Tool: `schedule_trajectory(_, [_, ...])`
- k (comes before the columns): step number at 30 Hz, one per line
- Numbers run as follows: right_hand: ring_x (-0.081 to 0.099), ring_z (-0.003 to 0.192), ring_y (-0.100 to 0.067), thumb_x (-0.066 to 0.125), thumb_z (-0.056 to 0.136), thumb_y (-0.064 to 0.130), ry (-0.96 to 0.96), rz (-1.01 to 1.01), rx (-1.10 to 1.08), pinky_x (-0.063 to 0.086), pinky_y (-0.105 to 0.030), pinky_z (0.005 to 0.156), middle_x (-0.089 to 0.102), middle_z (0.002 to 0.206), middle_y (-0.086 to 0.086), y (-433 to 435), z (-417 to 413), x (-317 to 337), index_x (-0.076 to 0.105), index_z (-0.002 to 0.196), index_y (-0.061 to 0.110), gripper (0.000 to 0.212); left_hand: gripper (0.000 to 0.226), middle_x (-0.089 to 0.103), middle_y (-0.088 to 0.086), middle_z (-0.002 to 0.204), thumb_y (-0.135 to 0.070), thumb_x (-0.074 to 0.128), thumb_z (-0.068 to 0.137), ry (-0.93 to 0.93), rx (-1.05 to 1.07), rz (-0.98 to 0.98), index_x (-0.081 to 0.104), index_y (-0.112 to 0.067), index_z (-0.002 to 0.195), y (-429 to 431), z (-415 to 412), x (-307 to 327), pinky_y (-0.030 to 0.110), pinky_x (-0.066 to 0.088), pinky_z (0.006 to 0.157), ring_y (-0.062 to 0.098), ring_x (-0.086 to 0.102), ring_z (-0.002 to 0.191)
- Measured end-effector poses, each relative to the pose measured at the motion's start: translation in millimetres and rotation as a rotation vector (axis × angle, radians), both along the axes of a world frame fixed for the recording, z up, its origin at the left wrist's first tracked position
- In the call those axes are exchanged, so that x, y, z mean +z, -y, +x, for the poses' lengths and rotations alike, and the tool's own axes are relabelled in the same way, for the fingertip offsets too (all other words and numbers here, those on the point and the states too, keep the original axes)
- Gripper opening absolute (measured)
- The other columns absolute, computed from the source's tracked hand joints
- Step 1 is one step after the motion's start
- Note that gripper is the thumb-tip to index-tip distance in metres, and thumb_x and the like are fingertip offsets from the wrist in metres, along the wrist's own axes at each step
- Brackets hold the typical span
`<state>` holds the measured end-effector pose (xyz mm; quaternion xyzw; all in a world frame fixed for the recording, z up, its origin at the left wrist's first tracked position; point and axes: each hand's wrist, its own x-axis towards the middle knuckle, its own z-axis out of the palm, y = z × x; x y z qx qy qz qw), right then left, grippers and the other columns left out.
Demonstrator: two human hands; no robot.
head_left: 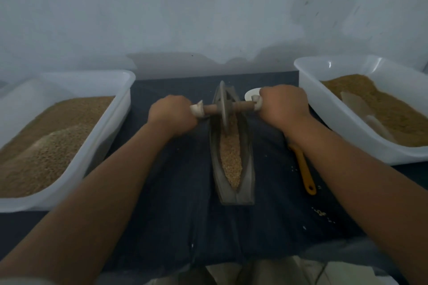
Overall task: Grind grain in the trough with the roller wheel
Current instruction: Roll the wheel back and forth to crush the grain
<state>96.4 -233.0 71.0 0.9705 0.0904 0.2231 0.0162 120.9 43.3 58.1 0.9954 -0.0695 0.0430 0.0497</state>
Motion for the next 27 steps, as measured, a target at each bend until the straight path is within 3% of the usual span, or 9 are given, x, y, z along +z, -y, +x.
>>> schedule_trajectory(4, [0.058, 0.061, -0.022, 0.059, 0.095, 0.035, -0.102, -0.033, -0.028, 0.052, -0.037, 0.060, 0.056, 0.066, 0.003, 8.8, -25.5, -5.5, 0.052, 0.071, 0.025, 0.027, 0.030, 0.067, -0.004, 0.080, -0.052, 0.055, 0.083, 0.007, -0.074, 0.044, 0.059, -0.025, 0.071, -8.1, -26.4, -4.8, 0.035, 0.052, 0.066, 0.023, 0.065, 0.074])
schedule_trajectory(9, [0.044, 0.044, -0.012, 0.049, 0.078, 0.056, 0.009, 0.009, 0.112, 0.045, -0.034, 0.042, 0.042, 0.052, 0.011, 33.7, -88.3, -39.3, 0.043, 0.066, 0.031, 0.029, 0.039, 0.041, -0.013, 0.048, -0.062, 0.049, 0.078, 0.299, -0.258, 0.117, 0.042, -0.031, 0.057, -34.7, -93.6, -21.8, 0.020, 0.021, 0.044, 0.006, 0.038, 0.041])
schedule_trajectory(10, [0.043, 0.043, -0.012, 0.047, 0.079, 0.057, 0.032, 0.014, 0.122, 0.042, -0.031, 0.042, 0.041, 0.051, 0.011, 35.1, -88.2, -41.6, 0.041, 0.065, 0.031, 0.030, 0.039, 0.040, -0.013, 0.047, -0.061, 0.051, 0.078, 0.308, -0.263, 0.119, 0.042, -0.031, 0.056, -35.6, -90.1, -22.4, 0.020, 0.020, 0.044, 0.007, 0.037, 0.040])
schedule_trajectory(12, [0.041, 0.043, -0.012, 0.048, 0.085, 0.055, 0.054, -0.014, 0.109, 0.036, -0.027, 0.043, 0.040, 0.052, 0.011, 31.5, -69.3, -37.6, 0.036, 0.065, 0.032, 0.033, 0.034, 0.049, -0.012, 0.056, -0.057, 0.053, 0.078, 0.211, -0.211, 0.101, 0.049, -0.029, 0.060, -28.3, -67.1, -23.1, 0.025, 0.034, 0.049, 0.014, 0.048, 0.050])
schedule_trajectory(15, [0.034, 0.045, -0.014, 0.061, 0.094, 0.038, 0.087, -0.051, 0.013, 0.024, -0.025, 0.047, 0.037, 0.055, 0.010, 16.2, -23.1, -26.7, 0.037, 0.067, 0.028, 0.038, 0.031, 0.061, -0.007, 0.074, -0.053, 0.058, 0.082, 0.108, -0.064, 0.042, 0.057, -0.026, 0.068, -9.8, -16.8, -14.8, 0.033, 0.047, 0.063, 0.024, 0.059, 0.068])
schedule_trajectory(17, [0.031, 0.045, -0.015, 0.072, 0.085, 0.024, 0.080, -0.027, 0.006, 0.027, -0.025, 0.047, 0.029, 0.054, 0.011, 7.3, -3.6, -14.8, 0.029, 0.061, 0.029, 0.051, 0.031, 0.062, -0.005, 0.076, -0.052, 0.060, 0.083, 0.118, -0.009, 0.008, 0.058, -0.025, 0.069, -3.7, 2.4, -13.3, 0.034, 0.048, 0.063, 0.026, 0.064, 0.073])
schedule_trajectory(20, [0.032, 0.045, -0.016, 0.073, 0.084, 0.023, 0.058, -0.023, 0.021, 0.034, -0.028, 0.047, 0.030, 0.053, 0.010, 6.6, -9.1, -8.7, 0.027, 0.060, 0.028, 0.052, 0.032, 0.060, -0.006, 0.073, -0.053, 0.059, 0.084, 0.114, -0.031, 0.015, 0.057, -0.025, 0.069, -3.2, -6.9, -12.9, 0.032, 0.046, 0.060, 0.025, 0.065, 0.072])
schedule_trajectory(23, [0.035, 0.047, -0.014, 0.066, 0.088, 0.037, 0.017, -0.091, 0.006, 0.026, -0.027, 0.047, 0.035, 0.056, 0.010, 15.1, -41.8, -20.8, 0.038, 0.069, 0.027, 0.035, 0.032, 0.055, -0.011, 0.065, -0.053, 0.057, 0.082, 0.160, -0.102, 0.066, 0.053, -0.027, 0.065, -18.8, -45.5, -22.2, 0.030, 0.043, 0.056, 0.020, 0.060, 0.062])
schedule_trajectory(27, [0.032, 0.040, -0.009, 0.056, 0.075, 0.048, 0.086, 0.029, 0.158, 0.032, -0.025, 0.038, 0.033, 0.050, 0.012, 30.2, -89.9, -38.2, 0.036, 0.063, 0.031, 0.028, 0.042, 0.035, -0.015, 0.045, -0.060, 0.062, 0.074, 0.359, -0.237, 0.135, 0.034, -0.035, 0.055, -35.9, -96.7, -28.5, 0.017, 0.019, 0.043, 0.000, 0.031, 0.039])
